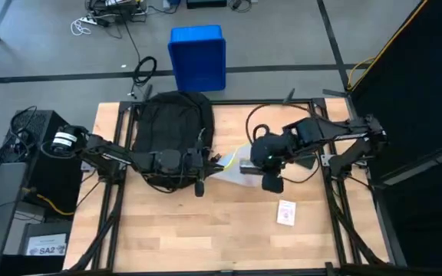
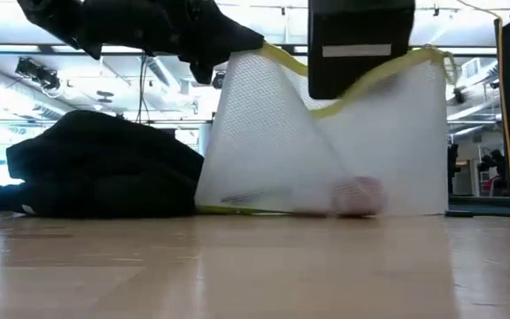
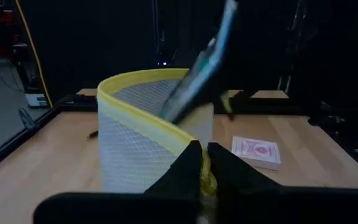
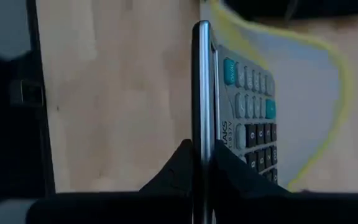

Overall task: Unpack backpack
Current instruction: Close the zip lock bag

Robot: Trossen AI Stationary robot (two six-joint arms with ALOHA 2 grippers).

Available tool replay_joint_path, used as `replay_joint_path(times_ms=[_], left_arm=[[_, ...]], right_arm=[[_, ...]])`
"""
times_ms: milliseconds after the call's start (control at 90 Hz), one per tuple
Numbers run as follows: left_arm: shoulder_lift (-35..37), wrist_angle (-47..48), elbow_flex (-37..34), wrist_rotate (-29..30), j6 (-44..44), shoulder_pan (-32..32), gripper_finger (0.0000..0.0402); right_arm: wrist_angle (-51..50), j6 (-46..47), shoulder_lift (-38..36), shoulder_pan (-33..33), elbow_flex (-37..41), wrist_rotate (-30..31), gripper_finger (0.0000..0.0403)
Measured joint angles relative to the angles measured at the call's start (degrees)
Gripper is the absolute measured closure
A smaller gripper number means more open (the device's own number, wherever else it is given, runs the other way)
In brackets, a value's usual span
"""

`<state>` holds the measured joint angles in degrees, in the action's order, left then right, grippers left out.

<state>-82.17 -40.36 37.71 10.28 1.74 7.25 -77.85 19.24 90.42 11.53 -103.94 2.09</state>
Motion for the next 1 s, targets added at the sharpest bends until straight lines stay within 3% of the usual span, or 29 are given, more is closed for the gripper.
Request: replay_joint_path(times_ms=[256, 700, 789, 1000], left_arm=[[0.00, 0.24, 0.00, -0.02, 0.00, 0.00, 0.0402], [0.00, -0.21, 0.07, 0.01, 0.09, 0.37, 0.0402], [0.00, -0.39, 0.07, 0.00, 0.03, 0.37, 0.0402], [0.00, -0.48, 0.04, -0.02, -0.11, 0.37, 0.0402]], right_arm=[[-0.62, 5.07, -2.59, -0.24, 0.00, 1.73, 0.0403], [-2.61, 5.81, 1.28, -4.98, 1.46, 2.94, 0.0403], [-3.21, 6.50, 1.97, -6.17, 1.46, -0.74, 0.0403], [2.54, 4.69, 2.25, -7.59, 1.49, -16.70, 0.0403]])
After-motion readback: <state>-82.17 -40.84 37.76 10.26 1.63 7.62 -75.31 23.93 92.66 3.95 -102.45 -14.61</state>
